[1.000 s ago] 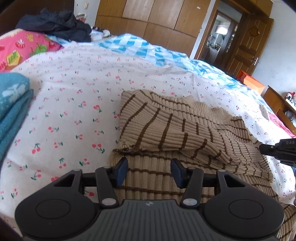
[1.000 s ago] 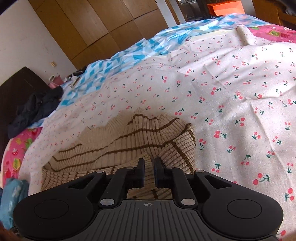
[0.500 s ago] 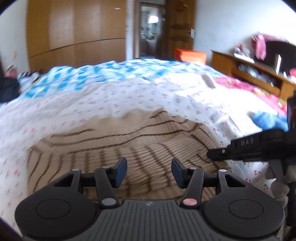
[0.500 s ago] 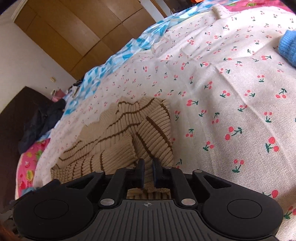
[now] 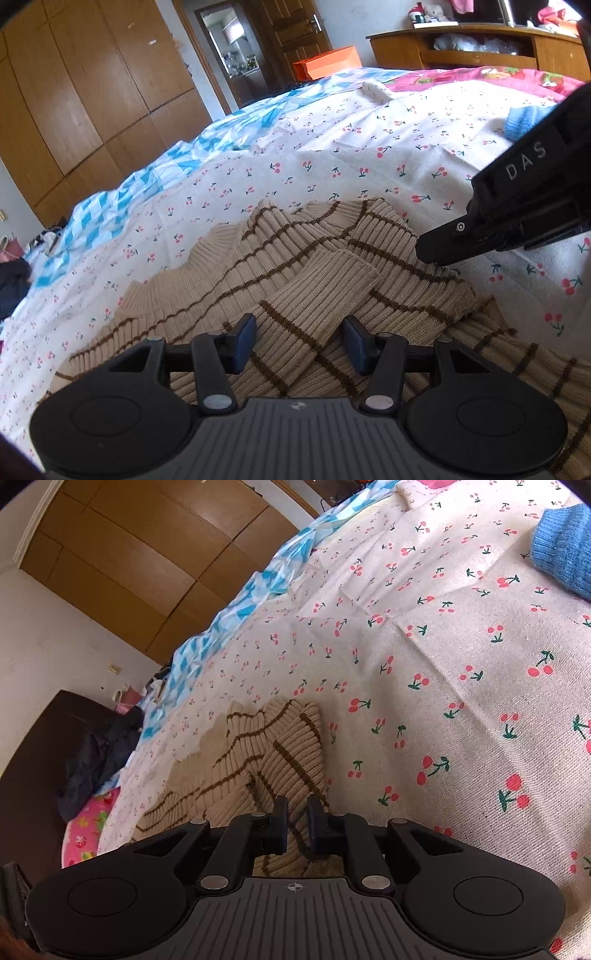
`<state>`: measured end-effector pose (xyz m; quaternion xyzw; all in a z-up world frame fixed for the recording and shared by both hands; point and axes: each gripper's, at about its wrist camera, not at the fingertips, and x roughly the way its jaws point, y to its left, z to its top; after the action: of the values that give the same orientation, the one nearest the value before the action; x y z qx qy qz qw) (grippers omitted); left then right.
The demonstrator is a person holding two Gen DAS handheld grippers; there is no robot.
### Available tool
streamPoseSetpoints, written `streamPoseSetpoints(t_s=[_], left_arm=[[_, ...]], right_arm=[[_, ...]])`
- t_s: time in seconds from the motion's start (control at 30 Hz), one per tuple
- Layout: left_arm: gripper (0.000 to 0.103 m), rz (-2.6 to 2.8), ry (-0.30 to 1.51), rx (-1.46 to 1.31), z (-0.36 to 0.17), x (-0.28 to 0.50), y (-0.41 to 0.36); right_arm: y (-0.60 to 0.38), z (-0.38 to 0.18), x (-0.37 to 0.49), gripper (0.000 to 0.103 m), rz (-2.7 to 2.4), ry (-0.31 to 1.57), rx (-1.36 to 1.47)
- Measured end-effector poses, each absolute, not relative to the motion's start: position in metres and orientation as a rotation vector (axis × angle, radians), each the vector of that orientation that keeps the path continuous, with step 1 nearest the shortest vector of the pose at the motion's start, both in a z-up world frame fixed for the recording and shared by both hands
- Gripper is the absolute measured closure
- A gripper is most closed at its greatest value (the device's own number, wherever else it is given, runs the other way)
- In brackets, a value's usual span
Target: Fold small clothes
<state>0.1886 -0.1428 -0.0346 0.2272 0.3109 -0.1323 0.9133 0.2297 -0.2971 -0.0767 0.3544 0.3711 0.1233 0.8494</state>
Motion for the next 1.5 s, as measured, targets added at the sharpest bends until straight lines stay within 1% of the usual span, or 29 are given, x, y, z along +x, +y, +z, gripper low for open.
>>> streamPoseSetpoints(t_s=[0.2,0.27,0.33,0.37,0.4,0.43,0.5,0.57,0.6,0.73,0.83,0.93,1.0,1.1,1.17,1.2,1.23,1.3,1.5], left_arm=[[0.047,-0.232,0.577,0.545,-0.041,0.193,-0.160],[0.049,-0.218,0.565,0.558,-0.041,0.196,-0.164],[0.063,-0.222,0.574,0.532,-0.039,0.199,-0.162],[0.067,-0.229,0.586,0.497,-0.037,0.200,-0.159],[0.074,-0.229,0.599,0.455,-0.033,0.200,-0.154],[0.078,-0.229,0.610,0.409,-0.029,0.202,-0.148],[0.081,-0.222,0.631,0.277,-0.018,0.204,-0.130],[0.083,-0.197,0.647,0.133,-0.004,0.206,-0.106],[0.089,-0.176,0.644,0.069,0.004,0.205,-0.092],[0.091,-0.091,0.620,-0.175,0.031,0.197,-0.026],[0.093,-0.039,0.616,-0.278,0.037,0.190,0.014],[0.093,-0.066,0.606,-0.292,0.038,0.180,0.024],[0.093,-0.140,0.625,-0.257,0.034,0.176,0.010],[0.091,-0.238,0.642,-0.119,0.027,0.173,-0.027],[0.084,-0.293,0.647,0.011,0.020,0.172,-0.059],[0.074,-0.315,0.647,0.066,0.015,0.172,-0.073],[0.068,-0.333,0.645,0.119,0.011,0.172,-0.087],[0.063,-0.338,0.642,0.219,0.001,0.173,-0.110],[0.061,-0.278,0.642,0.502,-0.031,0.180,-0.148]], right_arm=[[-0.296,-0.076,0.229,0.089,0.259,0.776,0.734],[-0.296,-0.076,0.230,0.089,0.251,0.776,0.736],[-0.297,-0.076,0.230,0.089,0.245,0.772,0.736],[-0.297,-0.075,0.230,0.089,0.245,0.768,0.737],[-0.298,-0.075,0.230,0.089,0.246,0.764,0.737],[-0.298,-0.074,0.229,0.089,0.248,0.758,0.736],[-0.296,-0.072,0.228,0.089,0.252,0.746,0.722],[-0.293,-0.069,0.227,0.089,0.253,0.729,0.692],[-0.290,-0.066,0.226,0.089,0.255,0.718,0.668],[-0.274,-0.055,0.220,0.089,0.291,0.675,0.561],[-0.251,-0.051,0.215,0.089,0.359,0.677,0.466],[-0.233,-0.053,0.213,0.089,0.389,0.710,0.424],[-0.231,-0.054,0.213,0.089,0.354,0.715,0.431],[-0.245,-0.053,0.213,0.089,0.290,0.690,0.472],[-0.256,-0.053,0.212,0.089,0.251,0.672,0.489],[-0.260,-0.053,0.212,0.089,0.237,0.667,0.495],[-0.264,-0.054,0.214,0.089,0.228,0.666,0.506],[-0.270,-0.056,0.215,0.089,0.228,0.669,0.531],[-0.279,-0.054,0.216,0.089,0.255,0.665,0.577]])
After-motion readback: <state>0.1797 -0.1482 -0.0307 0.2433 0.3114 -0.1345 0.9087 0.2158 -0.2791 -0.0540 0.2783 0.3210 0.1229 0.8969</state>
